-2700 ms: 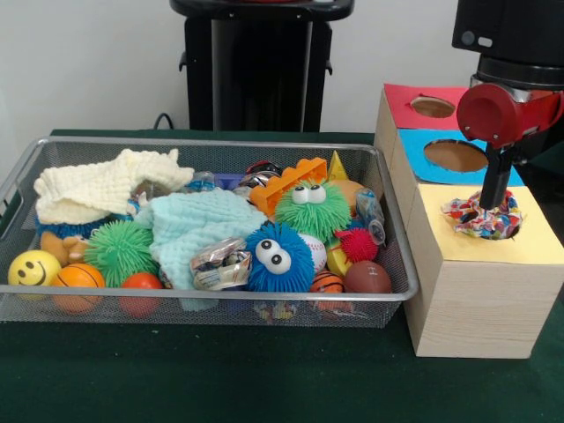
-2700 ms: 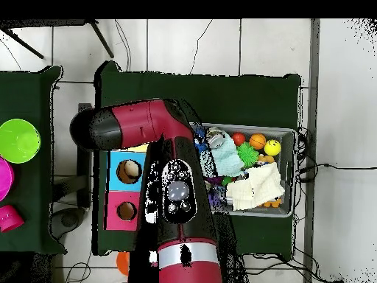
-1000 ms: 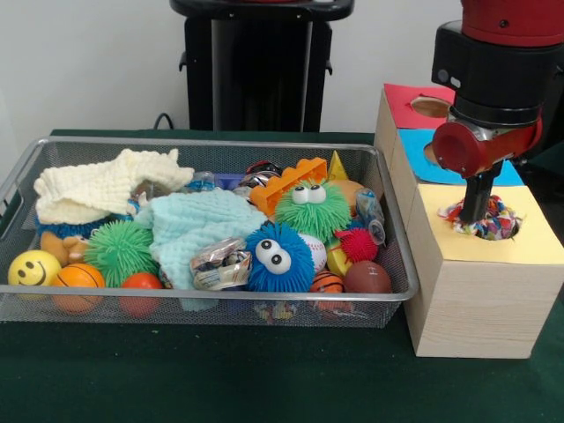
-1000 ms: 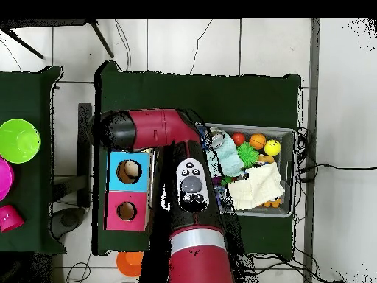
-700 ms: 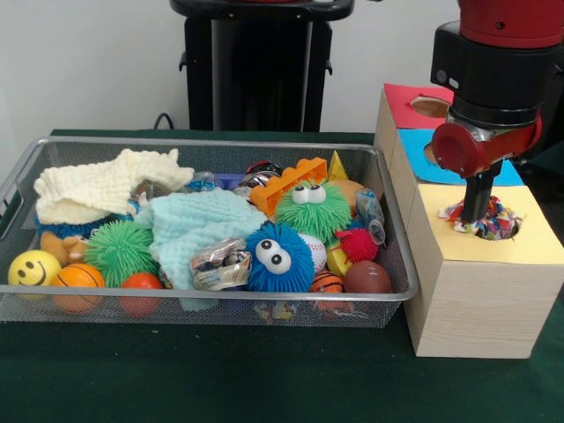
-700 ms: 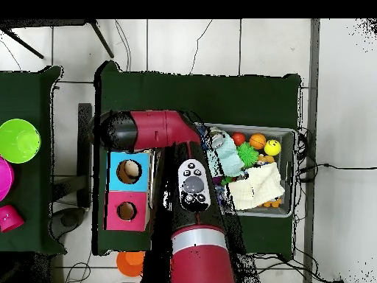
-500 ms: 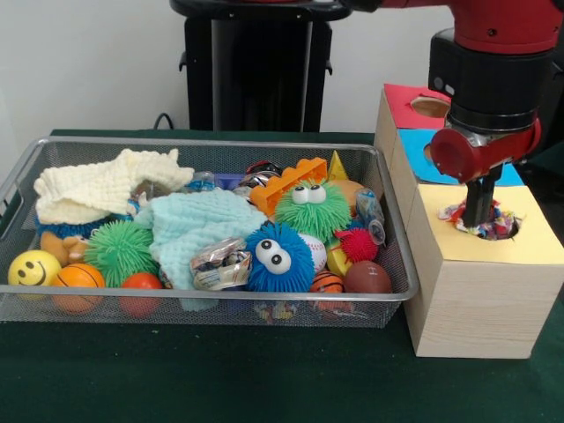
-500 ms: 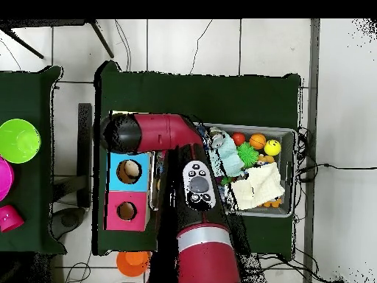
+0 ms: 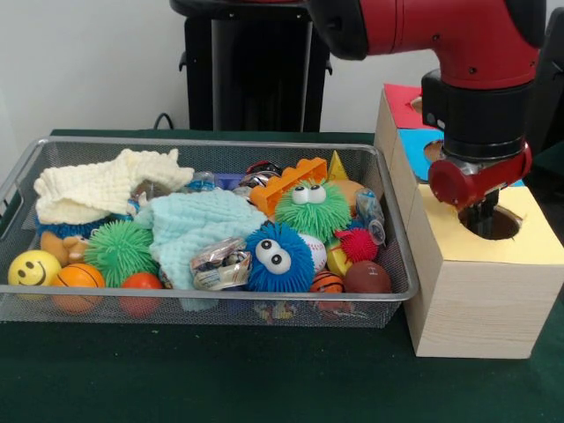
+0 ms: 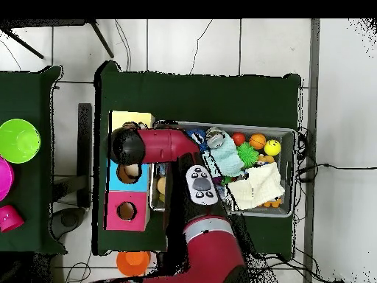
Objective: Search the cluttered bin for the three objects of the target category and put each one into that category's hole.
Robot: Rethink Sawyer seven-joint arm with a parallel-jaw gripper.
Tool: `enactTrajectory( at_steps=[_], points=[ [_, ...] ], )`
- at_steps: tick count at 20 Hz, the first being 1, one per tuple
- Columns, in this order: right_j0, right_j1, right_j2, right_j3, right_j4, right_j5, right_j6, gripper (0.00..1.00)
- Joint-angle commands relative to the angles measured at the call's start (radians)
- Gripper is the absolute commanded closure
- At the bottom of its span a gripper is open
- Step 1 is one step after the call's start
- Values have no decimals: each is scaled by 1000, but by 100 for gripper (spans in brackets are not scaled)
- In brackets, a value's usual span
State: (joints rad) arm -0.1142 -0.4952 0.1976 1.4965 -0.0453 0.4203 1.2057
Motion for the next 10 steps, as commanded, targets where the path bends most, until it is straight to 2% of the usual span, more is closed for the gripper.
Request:
enactTrajectory(
  at_steps=[1,8,10],
  points=[
    [-20,88,65,115,-32,28,103,100],
    [4,1,32,91,-9,146,108,100],
    [0,-21,37,104,-7,144,107,100]
  ],
)
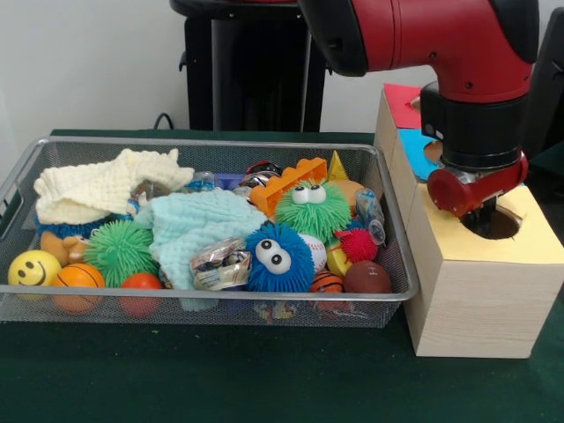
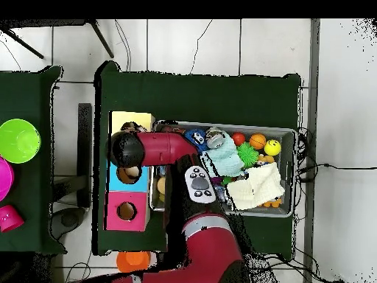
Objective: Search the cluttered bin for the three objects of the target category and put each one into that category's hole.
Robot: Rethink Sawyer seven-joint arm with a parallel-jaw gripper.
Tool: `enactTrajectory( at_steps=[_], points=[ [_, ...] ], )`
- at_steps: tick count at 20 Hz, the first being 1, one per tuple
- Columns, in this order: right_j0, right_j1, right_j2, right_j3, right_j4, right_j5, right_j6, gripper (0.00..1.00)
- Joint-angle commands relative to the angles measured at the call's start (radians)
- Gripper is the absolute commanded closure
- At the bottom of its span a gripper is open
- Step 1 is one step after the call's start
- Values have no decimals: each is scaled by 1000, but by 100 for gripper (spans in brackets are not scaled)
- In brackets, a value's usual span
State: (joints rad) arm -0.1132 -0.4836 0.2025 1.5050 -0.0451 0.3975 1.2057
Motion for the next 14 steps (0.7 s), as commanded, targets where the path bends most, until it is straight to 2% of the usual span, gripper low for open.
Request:
enactTrajectory(
  at_steps=[1,8,14],
  points=[
    [-1,-40,31,101,-9,162,107,100],
    [12,-93,17,113,-15,154,119,100],
    [28,-136,-20,95,-21,217,124,100]
  ],
)
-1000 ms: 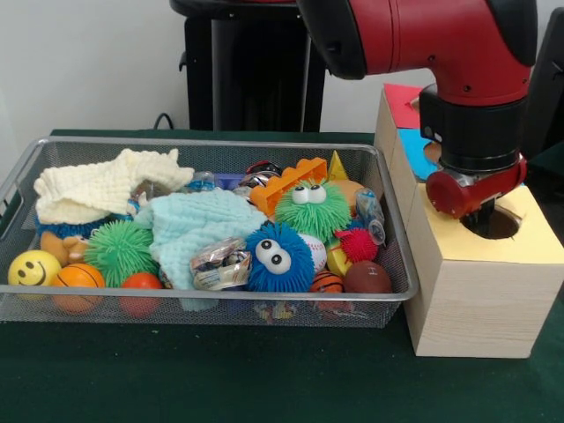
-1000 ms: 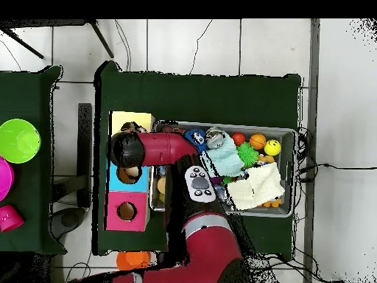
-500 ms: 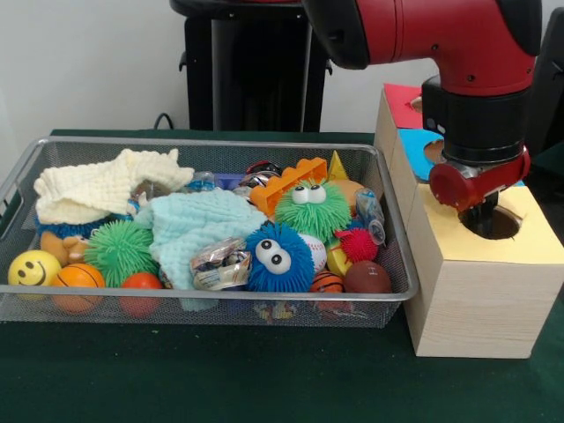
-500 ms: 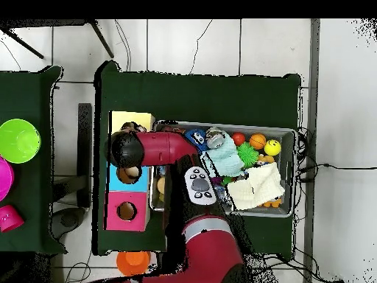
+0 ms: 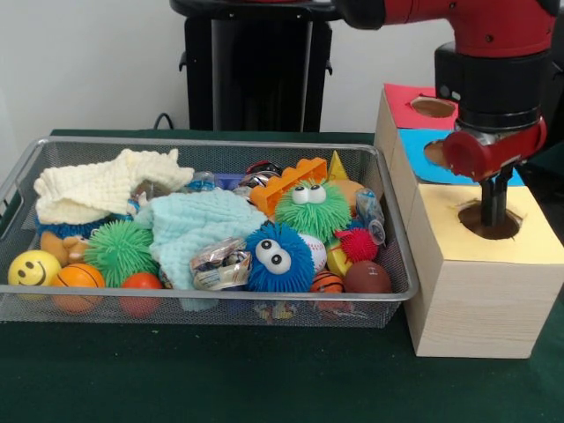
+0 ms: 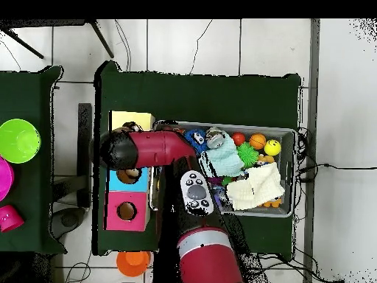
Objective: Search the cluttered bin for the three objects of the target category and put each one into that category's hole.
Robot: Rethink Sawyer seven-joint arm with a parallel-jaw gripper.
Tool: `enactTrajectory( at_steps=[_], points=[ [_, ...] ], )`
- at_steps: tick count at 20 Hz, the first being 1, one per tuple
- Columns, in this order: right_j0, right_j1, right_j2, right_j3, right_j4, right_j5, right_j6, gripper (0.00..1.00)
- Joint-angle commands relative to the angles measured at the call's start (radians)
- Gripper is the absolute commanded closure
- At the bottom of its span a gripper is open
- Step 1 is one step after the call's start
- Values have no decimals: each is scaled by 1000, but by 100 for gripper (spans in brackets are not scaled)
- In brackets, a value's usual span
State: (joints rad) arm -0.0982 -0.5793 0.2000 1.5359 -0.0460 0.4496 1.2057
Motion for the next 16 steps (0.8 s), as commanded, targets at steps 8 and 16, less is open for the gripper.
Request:
enactTrajectory(
  at_steps=[8,16],
  points=[
    [-74,-129,31,132,-32,166,35,100],
    [-179,-152,34,127,-104,200,-69,100]
  ],
)
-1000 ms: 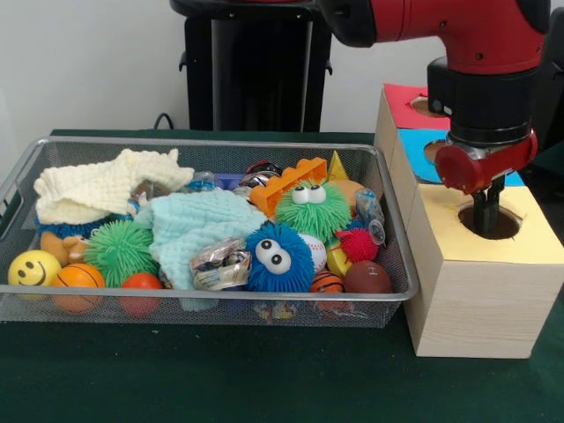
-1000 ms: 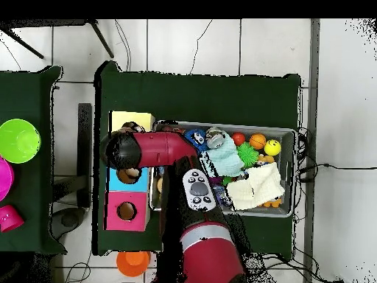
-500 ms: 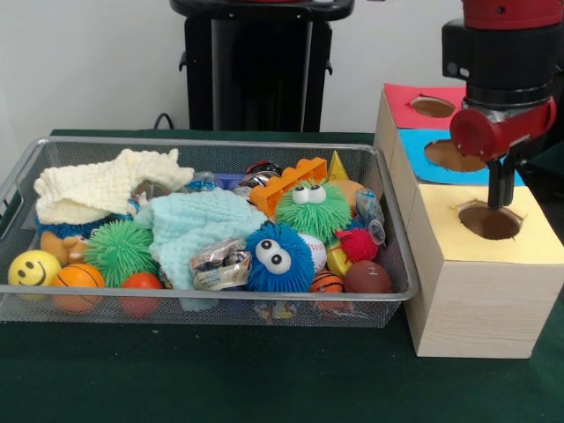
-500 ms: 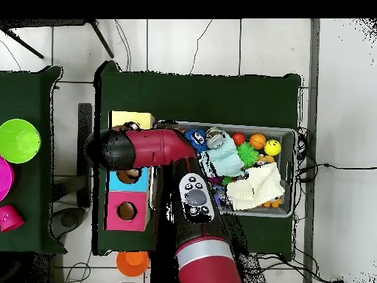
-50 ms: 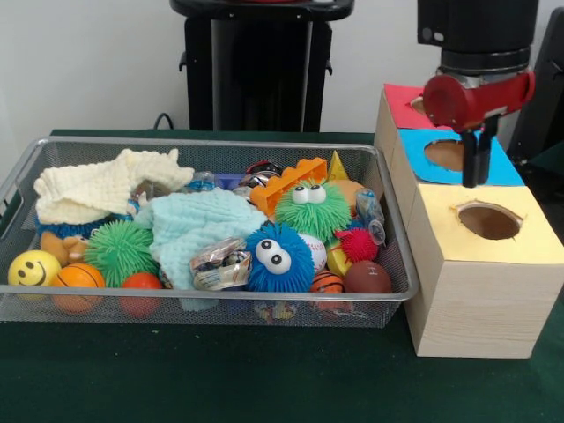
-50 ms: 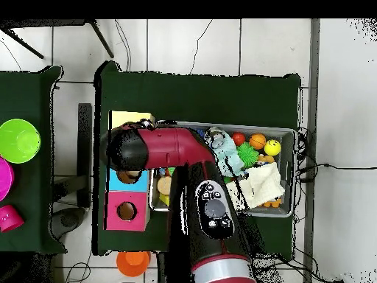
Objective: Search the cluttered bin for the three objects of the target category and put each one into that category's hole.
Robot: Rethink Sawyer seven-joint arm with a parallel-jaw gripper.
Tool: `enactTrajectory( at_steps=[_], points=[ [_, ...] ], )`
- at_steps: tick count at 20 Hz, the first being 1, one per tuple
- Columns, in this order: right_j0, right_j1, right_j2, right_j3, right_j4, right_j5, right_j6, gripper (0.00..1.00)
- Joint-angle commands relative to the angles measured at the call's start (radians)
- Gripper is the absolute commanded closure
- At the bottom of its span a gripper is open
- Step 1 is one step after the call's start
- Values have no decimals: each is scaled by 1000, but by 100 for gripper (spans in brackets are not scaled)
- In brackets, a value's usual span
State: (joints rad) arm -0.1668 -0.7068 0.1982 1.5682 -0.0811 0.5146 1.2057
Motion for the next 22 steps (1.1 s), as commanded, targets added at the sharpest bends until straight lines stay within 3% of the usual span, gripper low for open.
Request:
enactTrajectory(
  at_steps=[1,15,20,22],
  points=[
    [-127,-29,41,96,-72,141,-77,100],
    [-326,-23,136,79,-118,196,-156,100],
    [-300,21,128,52,-157,150,-78,100],
    [-311,22,159,66,-147,99,-63,100]
  ],
)
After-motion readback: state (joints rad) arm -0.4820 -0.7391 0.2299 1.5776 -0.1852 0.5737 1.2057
